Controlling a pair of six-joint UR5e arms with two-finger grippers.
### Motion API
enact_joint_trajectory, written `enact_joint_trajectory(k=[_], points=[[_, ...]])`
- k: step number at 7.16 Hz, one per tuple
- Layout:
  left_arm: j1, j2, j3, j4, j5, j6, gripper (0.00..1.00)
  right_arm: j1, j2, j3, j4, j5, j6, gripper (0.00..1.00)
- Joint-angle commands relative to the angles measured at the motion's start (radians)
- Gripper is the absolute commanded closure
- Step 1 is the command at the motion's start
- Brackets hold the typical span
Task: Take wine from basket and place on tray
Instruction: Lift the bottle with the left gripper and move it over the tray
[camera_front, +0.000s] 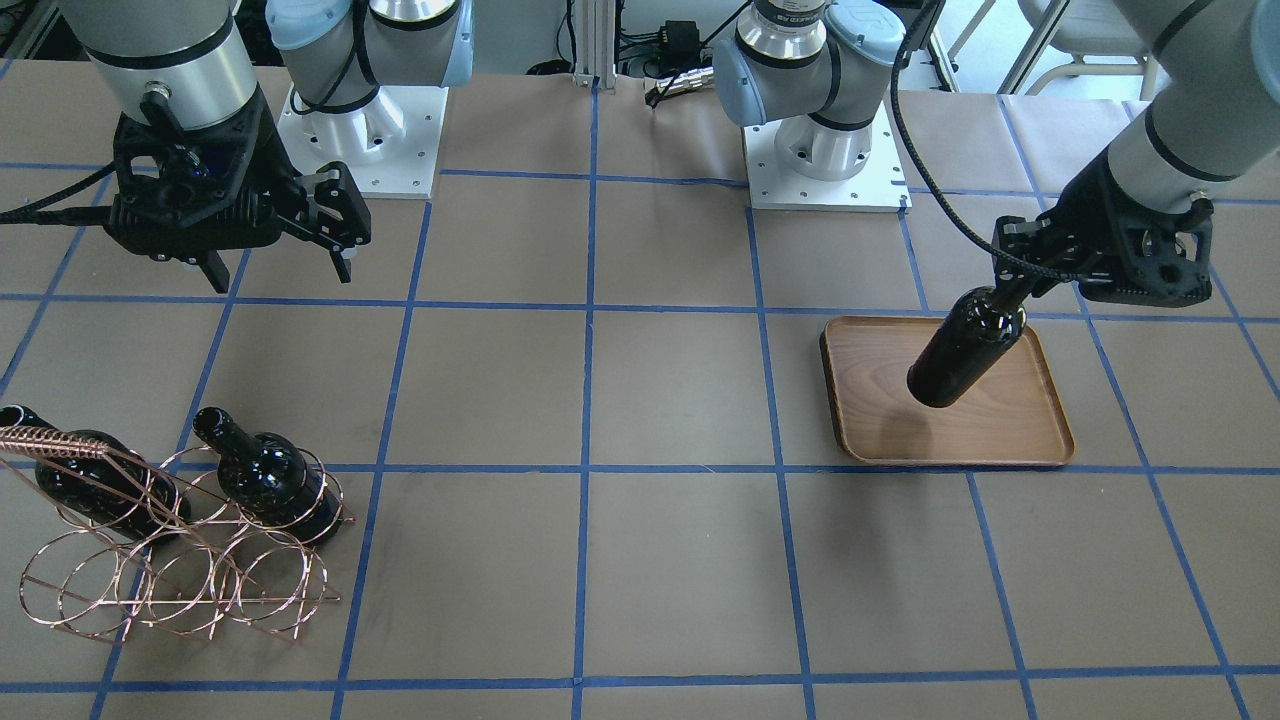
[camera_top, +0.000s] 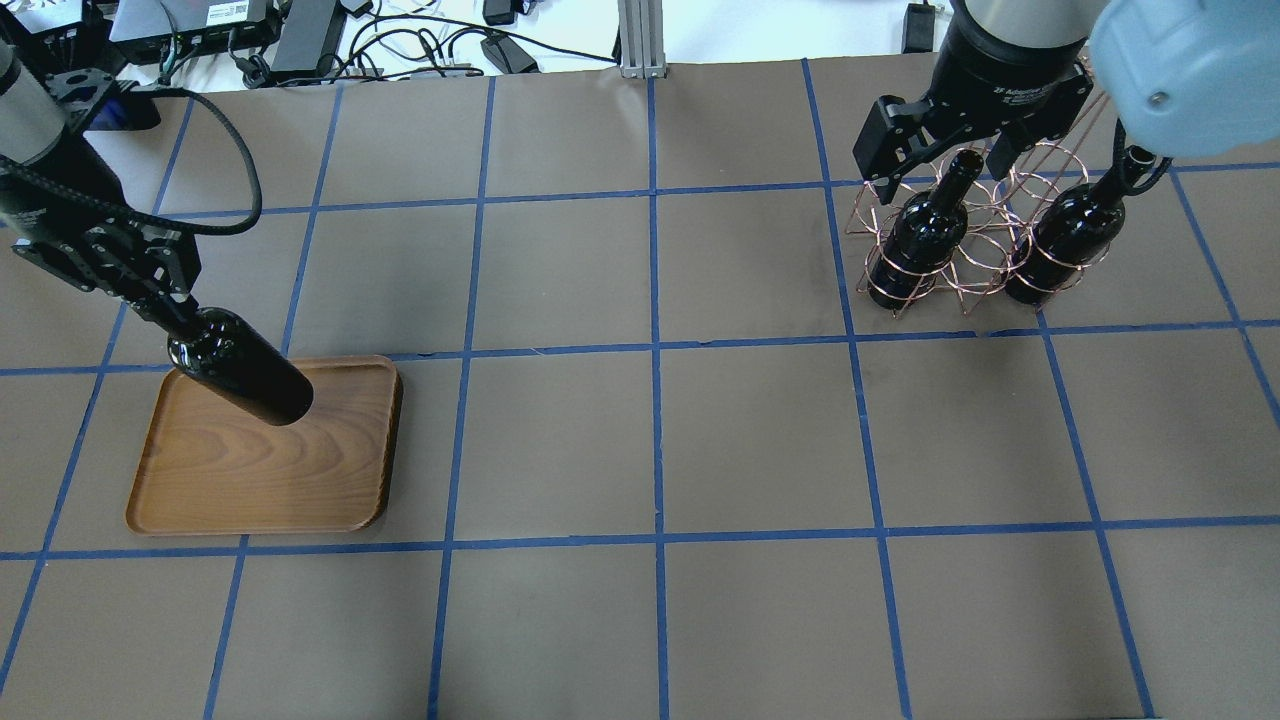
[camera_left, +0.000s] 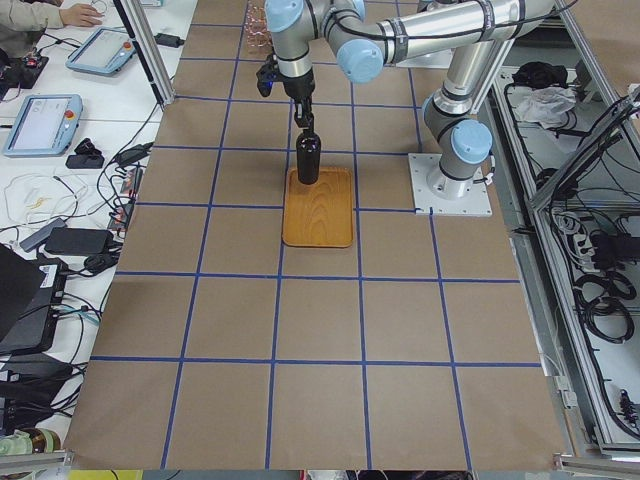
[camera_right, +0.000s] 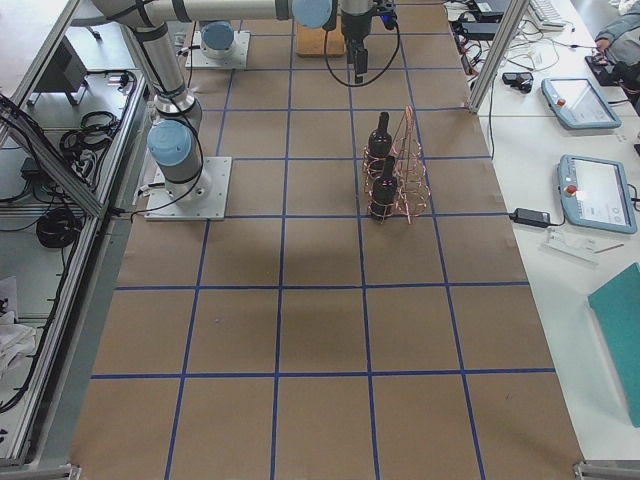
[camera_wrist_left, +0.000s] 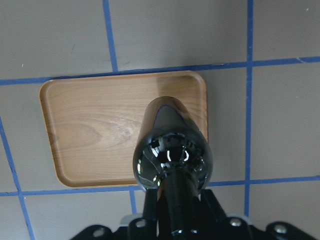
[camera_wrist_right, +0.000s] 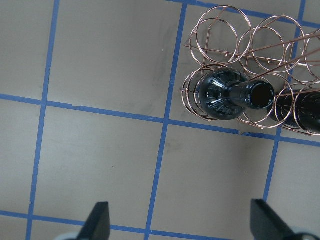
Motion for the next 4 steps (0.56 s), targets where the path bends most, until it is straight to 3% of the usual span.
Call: enact_joint_trajectory(k=[1, 4], points=[[0.091, -0.005, -0.083, 0.067, 0.0, 0.079, 1.0, 0.0, 0.0, 0.0, -0.001, 0.0, 0.002, 0.0], [0.111, -0.03, -0.086, 0.069, 0.001, 0.078, 1.0, 0.0, 0.0, 0.0, -0.037, -0.002, 0.0, 0.0]])
